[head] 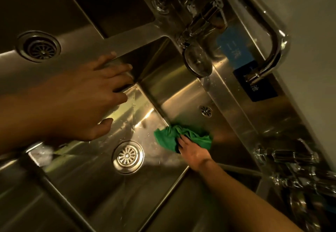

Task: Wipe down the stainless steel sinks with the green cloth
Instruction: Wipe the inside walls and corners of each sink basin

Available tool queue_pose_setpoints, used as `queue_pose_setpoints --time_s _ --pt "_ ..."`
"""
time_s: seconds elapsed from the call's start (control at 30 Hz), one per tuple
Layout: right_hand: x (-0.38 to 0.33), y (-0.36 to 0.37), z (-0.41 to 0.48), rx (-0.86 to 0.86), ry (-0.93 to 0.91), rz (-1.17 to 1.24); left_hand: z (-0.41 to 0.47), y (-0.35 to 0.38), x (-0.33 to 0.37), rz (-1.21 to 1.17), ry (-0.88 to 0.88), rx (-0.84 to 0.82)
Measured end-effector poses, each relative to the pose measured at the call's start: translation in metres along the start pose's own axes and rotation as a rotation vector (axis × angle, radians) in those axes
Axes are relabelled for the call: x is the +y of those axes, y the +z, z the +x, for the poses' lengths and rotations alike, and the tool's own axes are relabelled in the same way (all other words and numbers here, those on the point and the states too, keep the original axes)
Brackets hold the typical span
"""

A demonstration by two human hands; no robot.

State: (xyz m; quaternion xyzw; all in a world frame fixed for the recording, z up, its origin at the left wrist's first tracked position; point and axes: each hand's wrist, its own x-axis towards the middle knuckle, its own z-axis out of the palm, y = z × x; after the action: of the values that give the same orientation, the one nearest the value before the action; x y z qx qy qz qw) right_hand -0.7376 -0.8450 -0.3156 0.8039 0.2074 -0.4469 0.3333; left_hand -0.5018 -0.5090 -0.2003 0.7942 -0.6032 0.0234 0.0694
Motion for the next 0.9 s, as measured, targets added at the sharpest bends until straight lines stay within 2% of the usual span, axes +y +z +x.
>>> queue_pose_setpoints --time_s 0.13,0.33,0.43,0.6,0.73,0.8,0.9 --pt "-0.007 0.008 -0.021 -0.203 0.031 0.191 -0.001 0.001 -0.001 -0.028 0.007 0.0" --pt "-0.017 -0.007 -0.041 -0.336 0.199 0.265 -0.001 -0.006 -0.001 0.014 0.013 -0.04" --pt "-0.015 -0.025 -0.058 -0.326 0.315 0.358 -0.004 -0.015 0.0 -0.031 0.025 -0.068" --pt "-0.005 -0.073 -0.075 -0.068 0.536 0.611 -0.006 -0.036 -0.003 -0.242 0.039 -0.132" --pt "-0.008 -0.117 -0.061 0.288 0.658 0.91 -0.006 -0.044 -0.02 -0.275 0.043 -0.175" --pt "-0.022 -0.137 -0.046 0.442 0.645 1.039 -0.009 -0.045 -0.024 -0.23 0.036 -0.181" --pt "-0.044 -0.156 -0.022 0.516 0.586 1.083 -0.012 -0.044 -0.023 -0.211 -0.042 -0.084"
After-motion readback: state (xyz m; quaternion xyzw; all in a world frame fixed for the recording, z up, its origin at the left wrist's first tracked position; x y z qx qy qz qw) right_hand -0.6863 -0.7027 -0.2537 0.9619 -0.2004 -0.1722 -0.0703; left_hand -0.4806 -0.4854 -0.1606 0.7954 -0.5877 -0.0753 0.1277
